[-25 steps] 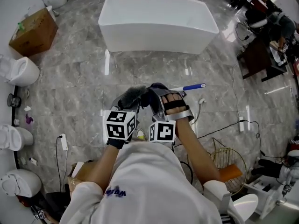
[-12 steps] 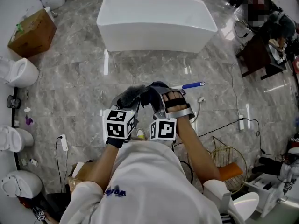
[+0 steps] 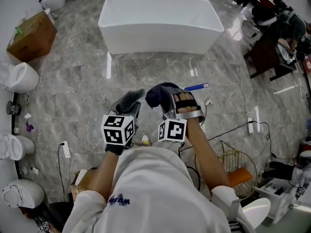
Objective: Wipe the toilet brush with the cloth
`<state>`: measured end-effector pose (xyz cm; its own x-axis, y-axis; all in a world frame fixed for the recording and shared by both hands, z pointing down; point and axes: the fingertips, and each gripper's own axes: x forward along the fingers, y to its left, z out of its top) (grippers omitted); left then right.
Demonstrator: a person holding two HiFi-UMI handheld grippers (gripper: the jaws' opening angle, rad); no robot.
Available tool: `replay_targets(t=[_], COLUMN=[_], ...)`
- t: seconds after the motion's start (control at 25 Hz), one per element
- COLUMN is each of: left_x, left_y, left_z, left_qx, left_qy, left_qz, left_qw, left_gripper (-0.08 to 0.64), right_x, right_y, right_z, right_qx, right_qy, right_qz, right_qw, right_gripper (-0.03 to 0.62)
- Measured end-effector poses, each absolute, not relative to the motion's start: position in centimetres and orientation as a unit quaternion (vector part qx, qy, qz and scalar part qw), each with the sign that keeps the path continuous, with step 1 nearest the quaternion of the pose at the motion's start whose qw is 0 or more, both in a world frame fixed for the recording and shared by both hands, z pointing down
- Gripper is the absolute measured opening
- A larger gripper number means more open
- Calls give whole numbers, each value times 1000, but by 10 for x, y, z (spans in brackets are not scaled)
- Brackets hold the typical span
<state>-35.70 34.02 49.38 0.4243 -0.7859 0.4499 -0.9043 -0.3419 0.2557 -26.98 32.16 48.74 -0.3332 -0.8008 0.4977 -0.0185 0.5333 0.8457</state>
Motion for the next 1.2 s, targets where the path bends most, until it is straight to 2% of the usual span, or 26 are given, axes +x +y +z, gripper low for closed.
replay_targets(t=[0.4,1.2], left_x=[-368,-370], left_y=[342,350], left_z=[492,493], left_qx=[809,816], left_qy=[-527,-517], left_qz=[129,130], left_qw=[227,224], left_gripper=[144,144], right_x=[-243,-137], right_y=[311,286], right_z=[491,502], right_qx=[308,376], right_qy=[-705,-668], right_qz=[-382,-333], right_qw=[512,549], right_gripper=[187,209])
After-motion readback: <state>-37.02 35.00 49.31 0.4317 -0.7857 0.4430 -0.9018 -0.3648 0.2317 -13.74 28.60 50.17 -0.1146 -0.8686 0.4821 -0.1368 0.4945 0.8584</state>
